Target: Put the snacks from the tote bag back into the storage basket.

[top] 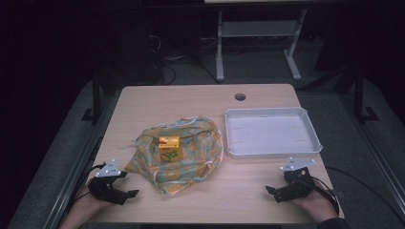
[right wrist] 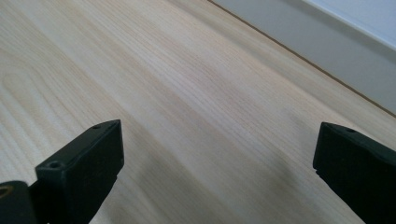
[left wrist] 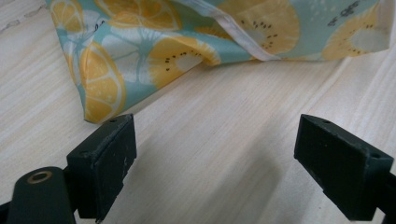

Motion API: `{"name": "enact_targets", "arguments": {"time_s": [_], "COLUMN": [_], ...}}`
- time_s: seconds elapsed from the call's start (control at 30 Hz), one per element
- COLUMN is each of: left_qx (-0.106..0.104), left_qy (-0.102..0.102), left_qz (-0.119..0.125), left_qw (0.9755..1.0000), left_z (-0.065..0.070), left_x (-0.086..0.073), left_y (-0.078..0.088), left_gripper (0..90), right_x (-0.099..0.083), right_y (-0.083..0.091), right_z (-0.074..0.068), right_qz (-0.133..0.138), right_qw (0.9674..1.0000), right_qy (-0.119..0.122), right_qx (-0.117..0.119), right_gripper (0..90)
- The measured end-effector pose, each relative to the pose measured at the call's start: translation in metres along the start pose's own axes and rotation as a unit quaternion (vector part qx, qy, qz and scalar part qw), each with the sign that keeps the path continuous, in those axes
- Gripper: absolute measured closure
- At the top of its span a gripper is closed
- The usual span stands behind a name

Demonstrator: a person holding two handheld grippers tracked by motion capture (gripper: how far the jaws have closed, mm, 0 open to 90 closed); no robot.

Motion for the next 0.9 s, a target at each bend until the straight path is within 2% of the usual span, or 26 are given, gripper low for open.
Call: {"name": "enact_targets", "arguments": {"time_s": [0.1,0.37,0.6,0.9], "left_qx": [-0.001,-0.006,-0.015,-0.017], "left_qy": [0.003,0.001,-0.01,-0.008], "left_qz": [0.0,0.003,0.001,0.016], "left_qw": [1.0,1.0,0.9998,0.9997], "left_z": [-0.001,-0.003,-0.002,-0.008], "left_x": [0.001,0.01,0.017,0.033], "left_y": [0.001,0.004,0.009,0.014], "left_gripper": [12.7,13.1,13.2,13.4], "right_x": [0.0,-0.001,-0.001,0.0], "right_y": [0.001,0.003,0.004,0.004], "right_z": [-0.001,-0.003,-0.005,-0.007], "right_qz": [0.002,0.009,0.008,0.009], "right_qw": [1.0,0.9999,0.9999,0.9999], "right_qy": [0.004,-0.004,-0.002,0.0], "right_qx": [0.001,0.009,0.011,0.012], "right_gripper": [1.5,1.5,1.5,1.5]}}
Point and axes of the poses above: each handheld gripper's, and its own axes: y roughly backward along the jaws, x roughly out of its top, z roughly to its right, the point moved 6 cm from there along -y, roughly forward along the jaws, and after that the axes turned 10 degrees about -y, right-handed, at the moved point
